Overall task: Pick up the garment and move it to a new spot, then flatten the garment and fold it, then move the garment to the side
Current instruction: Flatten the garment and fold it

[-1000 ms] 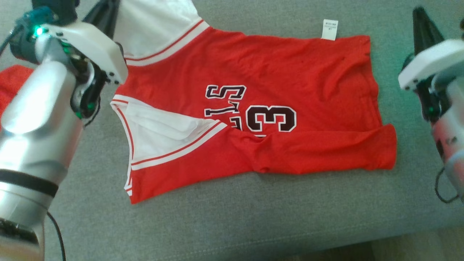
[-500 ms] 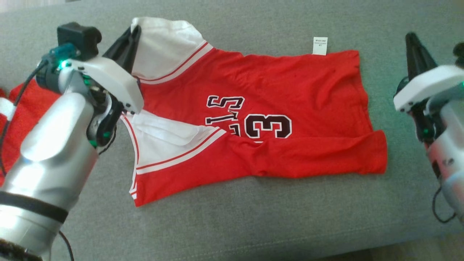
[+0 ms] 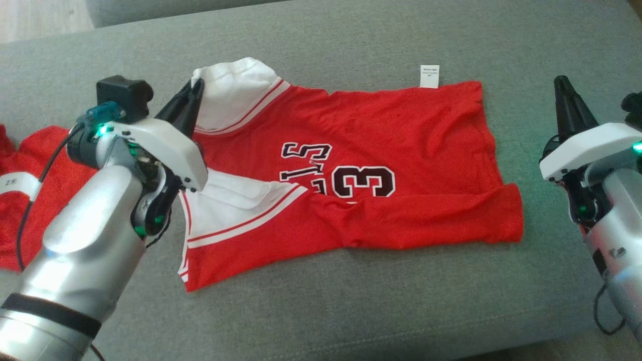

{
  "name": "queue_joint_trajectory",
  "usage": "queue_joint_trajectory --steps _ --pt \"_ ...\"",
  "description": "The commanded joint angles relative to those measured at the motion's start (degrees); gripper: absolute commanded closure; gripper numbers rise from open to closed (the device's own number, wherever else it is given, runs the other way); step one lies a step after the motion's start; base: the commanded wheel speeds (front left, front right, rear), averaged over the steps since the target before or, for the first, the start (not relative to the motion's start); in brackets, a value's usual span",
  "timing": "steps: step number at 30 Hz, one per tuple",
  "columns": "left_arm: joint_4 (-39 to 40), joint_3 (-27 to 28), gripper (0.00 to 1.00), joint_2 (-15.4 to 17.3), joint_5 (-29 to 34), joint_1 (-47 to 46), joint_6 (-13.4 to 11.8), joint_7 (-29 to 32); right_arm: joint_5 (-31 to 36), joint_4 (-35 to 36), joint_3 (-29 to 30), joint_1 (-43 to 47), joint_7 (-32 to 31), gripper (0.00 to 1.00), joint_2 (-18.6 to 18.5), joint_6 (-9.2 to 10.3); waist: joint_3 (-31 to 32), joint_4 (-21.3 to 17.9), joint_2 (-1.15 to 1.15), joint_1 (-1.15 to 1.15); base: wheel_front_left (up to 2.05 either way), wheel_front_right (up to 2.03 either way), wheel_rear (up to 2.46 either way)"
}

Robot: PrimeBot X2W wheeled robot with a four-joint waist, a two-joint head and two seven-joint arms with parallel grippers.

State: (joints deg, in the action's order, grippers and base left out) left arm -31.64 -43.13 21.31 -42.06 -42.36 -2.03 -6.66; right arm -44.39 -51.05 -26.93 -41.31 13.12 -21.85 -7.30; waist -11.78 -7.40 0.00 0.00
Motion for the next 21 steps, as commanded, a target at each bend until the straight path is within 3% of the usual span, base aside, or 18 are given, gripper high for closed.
queue_joint_trajectory --steps 1,5,6,7,8,9,16,21 --pt "0.06 3.05 1.0 1.44 -0.07 -3.24 -0.44 -0.74 -0.24 2.33 0.15 0.61 0.38 1.0 -0.28 -0.19 0.15 -0.7 0.0 0.0 0.0 0.0 0.0" --pt "-5.17 3.35 1.0 0.32 0.12 -5.74 -0.37 -1.85 0.42 3.34 0.54 1.18 -0.16 1.0 0.84 -0.19 0.7 -2.24 0.0 0.0 0.0 0.0 0.0" --pt "-6.96 3.25 0.95 0.07 0.34 -6.27 -0.46 -2.06 0.61 3.49 0.65 1.37 -0.29 1.0 1.21 -0.19 0.98 -2.65 0.0 0.0 0.0 0.0 0.0" --pt "-8.84 3.36 0.0 -0.3 0.3 -6.61 -0.74 -2.28 0.84 3.6 0.75 1.62 -0.41 0.95 1.56 -0.19 1.33 -3.02 0.0 0.0 0.0 0.0 0.0" --pt "-10.71 3.46 0.0 -0.74 0.01 -6.77 -0.77 -2.18 1.19 3.72 0.86 1.89 -0.4 0.56 1.86 -0.19 1.74 -3.36 0.0 0.0 0.0 0.0 0.0" --pt "-12.34 3.44 0.0 -1.07 -0.14 -6.84 -0.58 -2.35 1.55 3.8 1.03 2.25 -0.34 0.0 2.17 -0.19 2.19 -3.63 0.0 0.0 0.0 0.0 0.0" --pt "-17.5 6.54 0.0 -2.56 -2.67 -4.77 -0.49 -6.8 3.6 5.04 3.25 6.03 0.53 0.0 3.3 -0.19 5.2 -3.25 0.0 0.0 0.0 0.0 0.0" --pt "-12.31 12.32 0.0 -2.44 -3.05 0.61 -1.62 -8.27 7.01 8.99 7.72 11.2 1.6 0.0 4.01 -0.19 7.78 -1.16 0.0 0.0 0.0 0.0 0.0"
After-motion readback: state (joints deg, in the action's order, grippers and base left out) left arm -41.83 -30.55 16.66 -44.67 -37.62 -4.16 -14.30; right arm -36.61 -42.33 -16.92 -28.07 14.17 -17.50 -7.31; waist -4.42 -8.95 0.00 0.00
